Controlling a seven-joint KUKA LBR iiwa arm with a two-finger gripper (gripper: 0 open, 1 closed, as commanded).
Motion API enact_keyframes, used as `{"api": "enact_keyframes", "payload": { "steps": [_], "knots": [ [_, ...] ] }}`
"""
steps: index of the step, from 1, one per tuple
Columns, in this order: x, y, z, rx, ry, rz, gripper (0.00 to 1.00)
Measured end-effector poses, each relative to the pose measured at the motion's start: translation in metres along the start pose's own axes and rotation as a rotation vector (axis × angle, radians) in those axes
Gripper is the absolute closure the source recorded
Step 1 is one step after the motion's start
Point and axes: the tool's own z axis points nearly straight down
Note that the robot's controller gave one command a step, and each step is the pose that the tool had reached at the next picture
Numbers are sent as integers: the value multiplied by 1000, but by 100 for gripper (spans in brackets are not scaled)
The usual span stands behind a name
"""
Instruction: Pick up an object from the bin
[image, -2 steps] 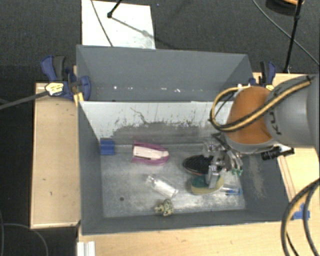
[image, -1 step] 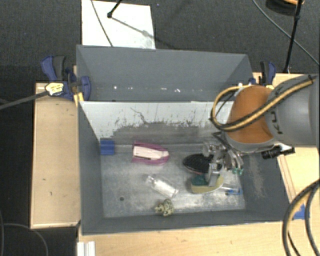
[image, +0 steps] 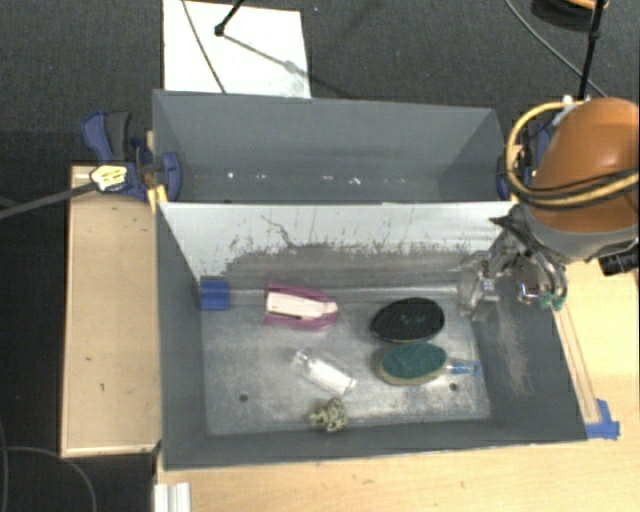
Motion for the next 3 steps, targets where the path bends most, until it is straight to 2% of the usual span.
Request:
{"api": "enact_keyframes", "payload": {
  "steps": [1,2,3],
  "knots": [
    [2,1,5,-1,9,-4,0],
    [-14,40,142,-1,-11,-77,0],
    [-16,41,140,-1,-13,-81,100]
  ]
}}
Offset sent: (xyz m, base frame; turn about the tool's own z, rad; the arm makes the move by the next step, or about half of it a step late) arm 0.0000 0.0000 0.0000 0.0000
